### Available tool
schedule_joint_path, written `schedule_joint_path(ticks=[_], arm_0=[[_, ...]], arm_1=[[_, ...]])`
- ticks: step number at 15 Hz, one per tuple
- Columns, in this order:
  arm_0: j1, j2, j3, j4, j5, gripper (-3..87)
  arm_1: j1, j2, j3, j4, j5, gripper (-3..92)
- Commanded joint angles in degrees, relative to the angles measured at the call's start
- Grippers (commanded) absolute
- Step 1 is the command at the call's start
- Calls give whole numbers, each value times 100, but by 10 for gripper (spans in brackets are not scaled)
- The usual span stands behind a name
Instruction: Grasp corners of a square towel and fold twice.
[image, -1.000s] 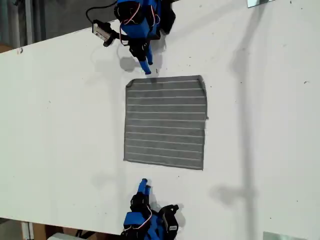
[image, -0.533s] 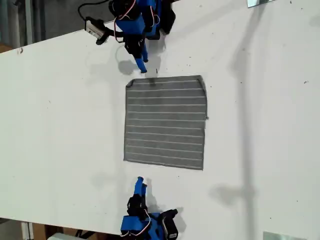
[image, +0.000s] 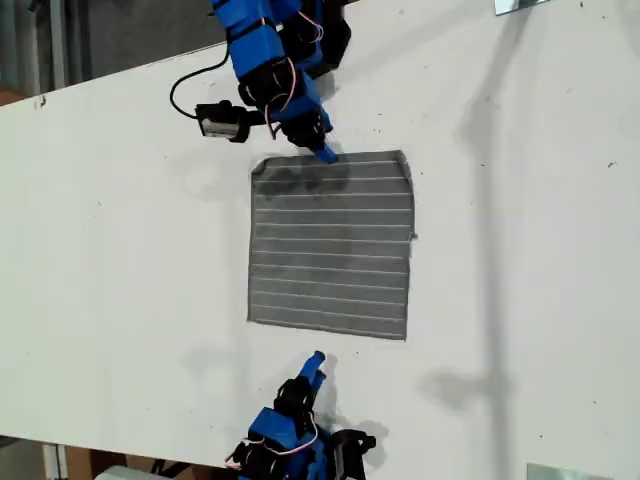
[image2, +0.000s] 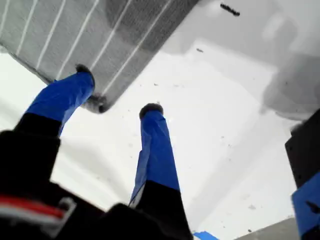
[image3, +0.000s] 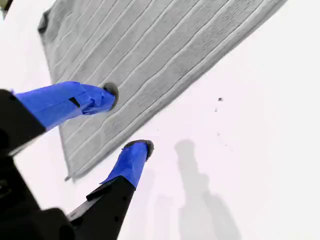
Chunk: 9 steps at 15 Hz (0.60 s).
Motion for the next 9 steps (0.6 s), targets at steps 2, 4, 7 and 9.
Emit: schedule_joint_path(ticks=[2, 4, 7, 9], arm_0=[[879, -62, -88, -360, -624, 177], [1099, -35, 246, -712, -809, 175], [1310, -35, 580, -1116, -905, 174], [1327, -62, 589, -1187, -896, 173]], arm_1=[[-1037, -1248, -1424, 88, 782, 247], [-1371, -1846, -1687, -360, 853, 246], [-1775, -2628, -1854, -853, 1134, 246], [-1960, -2786, -1784, -1072, 1318, 248]])
